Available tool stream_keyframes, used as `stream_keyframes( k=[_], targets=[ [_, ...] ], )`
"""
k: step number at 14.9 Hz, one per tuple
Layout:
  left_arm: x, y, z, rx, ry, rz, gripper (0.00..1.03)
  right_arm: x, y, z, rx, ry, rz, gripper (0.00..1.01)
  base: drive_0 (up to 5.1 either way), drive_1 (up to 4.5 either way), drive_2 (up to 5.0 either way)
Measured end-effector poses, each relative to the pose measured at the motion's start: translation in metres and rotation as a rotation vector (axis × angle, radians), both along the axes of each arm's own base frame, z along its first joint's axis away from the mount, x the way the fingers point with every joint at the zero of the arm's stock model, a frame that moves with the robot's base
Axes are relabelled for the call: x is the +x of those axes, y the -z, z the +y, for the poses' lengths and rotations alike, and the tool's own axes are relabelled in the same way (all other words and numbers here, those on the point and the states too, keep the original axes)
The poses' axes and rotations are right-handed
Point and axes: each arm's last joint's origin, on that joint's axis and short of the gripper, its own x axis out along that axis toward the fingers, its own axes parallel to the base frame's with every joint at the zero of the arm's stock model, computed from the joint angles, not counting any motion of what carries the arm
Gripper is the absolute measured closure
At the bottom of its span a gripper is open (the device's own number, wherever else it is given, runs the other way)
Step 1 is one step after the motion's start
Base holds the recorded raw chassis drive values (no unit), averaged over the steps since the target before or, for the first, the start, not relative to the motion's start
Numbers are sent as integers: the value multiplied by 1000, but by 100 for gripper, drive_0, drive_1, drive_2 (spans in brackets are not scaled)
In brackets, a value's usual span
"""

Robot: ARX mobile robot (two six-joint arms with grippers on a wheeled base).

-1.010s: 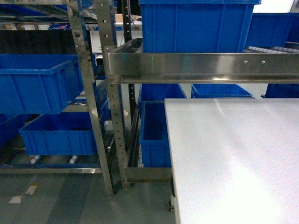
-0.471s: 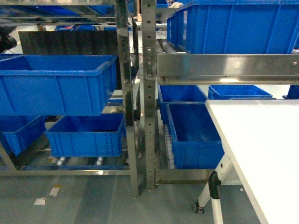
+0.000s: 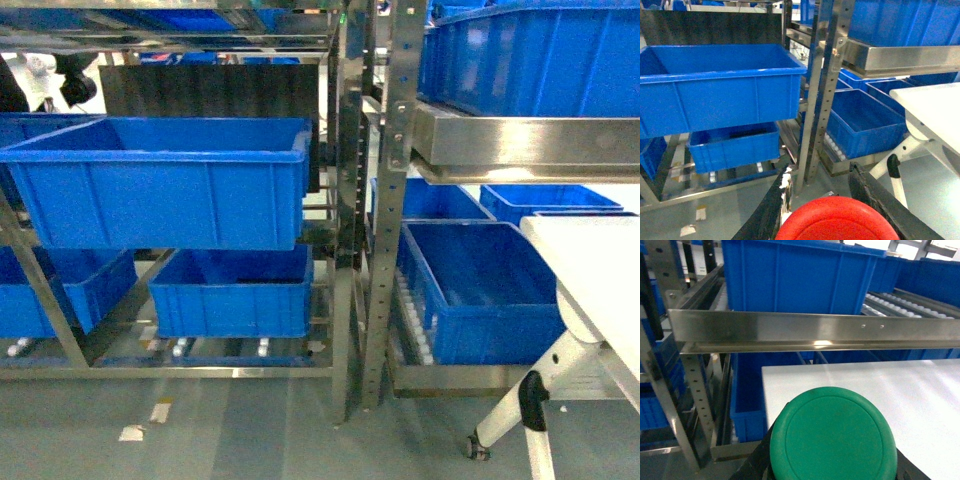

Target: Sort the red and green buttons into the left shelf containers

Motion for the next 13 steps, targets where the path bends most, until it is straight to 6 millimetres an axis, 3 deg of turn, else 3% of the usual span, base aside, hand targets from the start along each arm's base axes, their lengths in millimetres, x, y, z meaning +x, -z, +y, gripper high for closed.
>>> stream_keyframes(
  k=[8,11,13],
  targets=[
    [0,0,0,0,-1,-2,74,0,0,0,0,-1,0,76,-501,244,244],
    [0,0,1,1,-11,3,74,0,-1,2,-1,-11,-6,76,0,0,0],
    [0,0,1,1,-7,-3,74,0,1,1,1,-7,4,76,-19,371,-408]
  ],
)
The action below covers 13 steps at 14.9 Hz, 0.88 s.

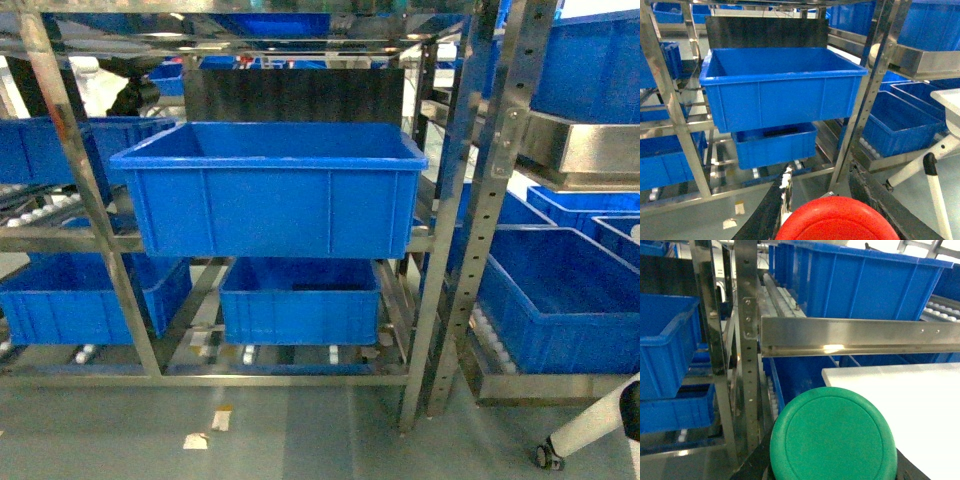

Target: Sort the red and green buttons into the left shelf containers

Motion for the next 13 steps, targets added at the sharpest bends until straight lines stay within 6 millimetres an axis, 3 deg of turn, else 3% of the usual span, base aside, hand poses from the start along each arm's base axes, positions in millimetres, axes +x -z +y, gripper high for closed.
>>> stream_keyframes(
  k=[8,11,13],
  targets=[
    [0,0,0,-1,3,1,74,0,0,0,-1,1,0,76,8,399,-382],
    [0,0,0,-1,3,2,74,1,0,0,-1,1,0,76,0,0,0],
    [0,0,0,-1,3,1,74,0,0,0,-1,1,0,76,-275,494,-235]
  ],
)
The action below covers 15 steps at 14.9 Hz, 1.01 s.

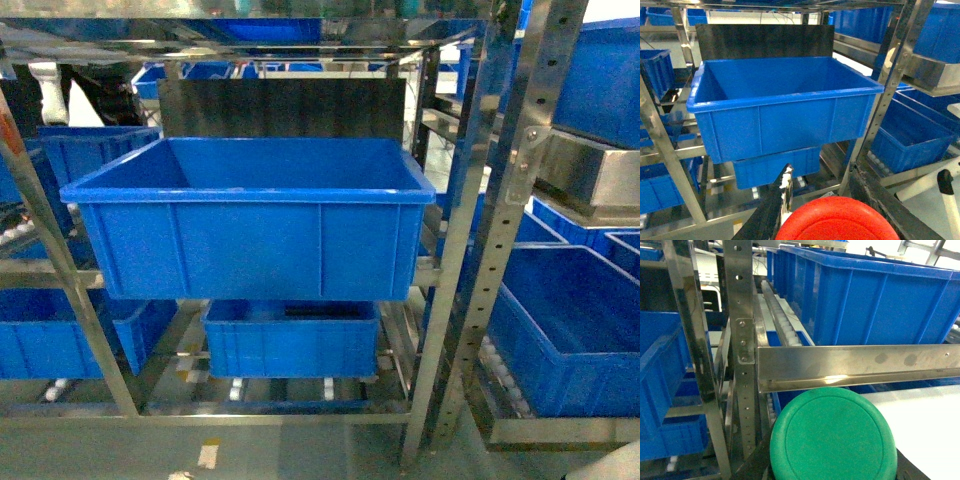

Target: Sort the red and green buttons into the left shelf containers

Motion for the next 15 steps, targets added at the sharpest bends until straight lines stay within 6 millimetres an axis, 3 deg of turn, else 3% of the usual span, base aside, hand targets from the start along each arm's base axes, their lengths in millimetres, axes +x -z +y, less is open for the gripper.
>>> stream_keyframes(
  k=[5,15],
  targets=[
    [0,0,0,0,0,-2,74,0,0,0,1,-1,4,76,-108,427,-315],
    [0,0,0,0,2,-2,74,0,1,-1,0,4,3,76,-278,471,-281]
  ],
)
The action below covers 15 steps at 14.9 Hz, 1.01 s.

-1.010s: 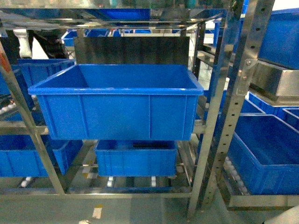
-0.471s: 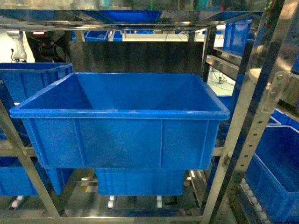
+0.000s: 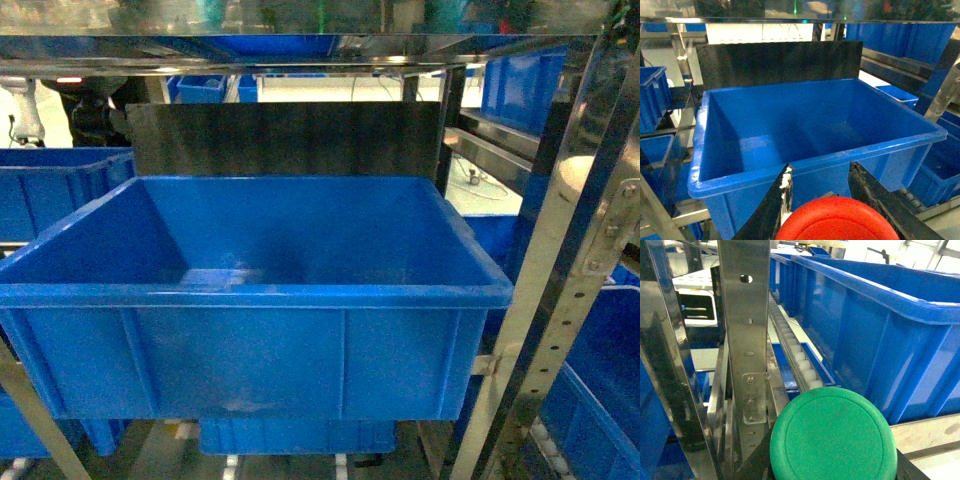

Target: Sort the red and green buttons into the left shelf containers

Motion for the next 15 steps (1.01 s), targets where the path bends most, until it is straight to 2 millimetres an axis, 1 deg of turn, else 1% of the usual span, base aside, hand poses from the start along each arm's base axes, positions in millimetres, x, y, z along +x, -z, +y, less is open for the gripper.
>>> stream_keyframes(
  k=[6,8,13,15],
  targets=[
    [0,0,0,0,1,2,74,0,-1,-1,-1,3,-3,76,-278,471,-281],
    [0,1,1,0,-8,5,74,0,0,3,1,-21,-3,76,-278,471,-281],
    [1,2,1,-3,-6,15,74,0,0,1,0,-7,-2,76,-278,471,-281],
    [0,0,0,0,-6,1,74,0,0,1,0,-7,-2,76,0,0,0]
  ],
)
